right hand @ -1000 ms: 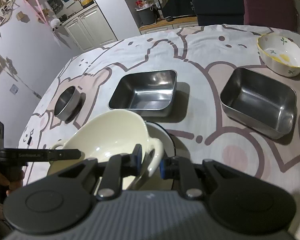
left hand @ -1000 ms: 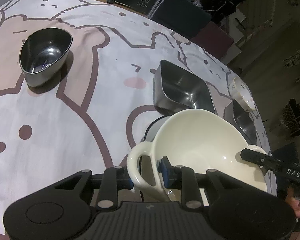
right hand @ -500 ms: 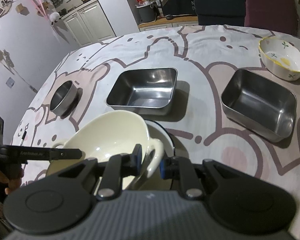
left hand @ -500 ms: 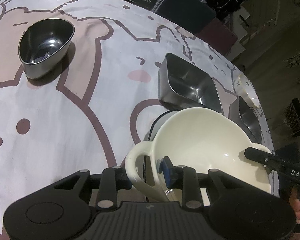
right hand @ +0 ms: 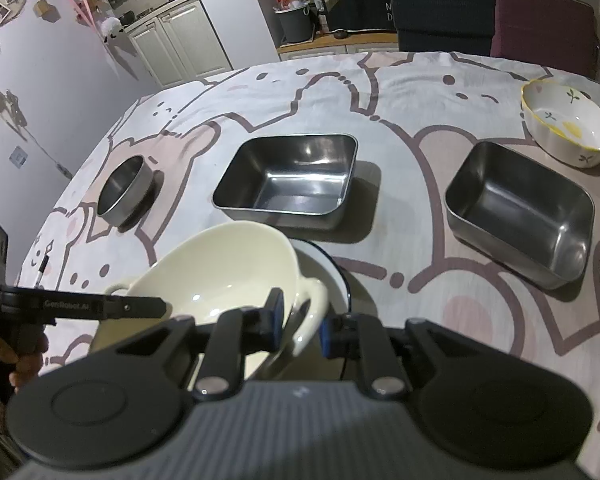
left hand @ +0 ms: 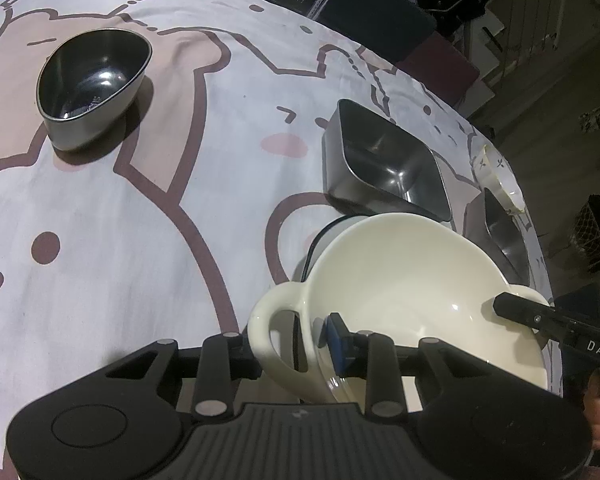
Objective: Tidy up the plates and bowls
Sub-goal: 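Lower the cream bowl with both tools onto the table beside the dark-rimmed plate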
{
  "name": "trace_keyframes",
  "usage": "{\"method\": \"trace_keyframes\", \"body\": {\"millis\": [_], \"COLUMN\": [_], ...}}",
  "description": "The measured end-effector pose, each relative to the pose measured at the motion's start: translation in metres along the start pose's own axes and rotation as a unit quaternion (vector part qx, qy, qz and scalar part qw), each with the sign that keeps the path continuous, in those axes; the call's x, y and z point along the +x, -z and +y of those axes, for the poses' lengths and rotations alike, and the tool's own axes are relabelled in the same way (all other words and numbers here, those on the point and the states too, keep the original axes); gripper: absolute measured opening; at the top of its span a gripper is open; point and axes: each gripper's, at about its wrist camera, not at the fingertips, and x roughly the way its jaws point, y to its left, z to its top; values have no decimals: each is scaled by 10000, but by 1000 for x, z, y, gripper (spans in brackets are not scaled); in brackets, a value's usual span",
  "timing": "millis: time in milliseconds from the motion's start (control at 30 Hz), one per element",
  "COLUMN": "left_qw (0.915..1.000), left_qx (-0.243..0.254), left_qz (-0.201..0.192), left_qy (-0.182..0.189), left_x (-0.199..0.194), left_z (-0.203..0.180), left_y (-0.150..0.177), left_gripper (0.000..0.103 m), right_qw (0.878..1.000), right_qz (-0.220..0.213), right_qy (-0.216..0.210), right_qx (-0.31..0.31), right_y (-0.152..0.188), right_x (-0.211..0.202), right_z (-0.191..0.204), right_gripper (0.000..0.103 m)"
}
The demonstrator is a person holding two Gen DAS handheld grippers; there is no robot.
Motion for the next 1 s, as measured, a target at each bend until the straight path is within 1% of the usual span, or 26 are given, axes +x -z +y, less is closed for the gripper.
{"method": "trace_keyframes", "body": {"millis": [467, 1000], "left_qw": [9999, 9996], "left_qx": [97, 194], "left_qz": [5, 30], "left_qy": [-98, -200], "left_x": [4, 4], "left_z": [-5, -9], "left_y": [0, 0], "left_gripper": [33, 32], "right_qw": [9999, 9991], "right_qz": [75, 382], "right_qy": [70, 69], "right_qx": [13, 197], "right_y": [-1, 2], "right_x": [5, 14], "right_z": [-2, -10], "right_gripper": [22, 24]}}
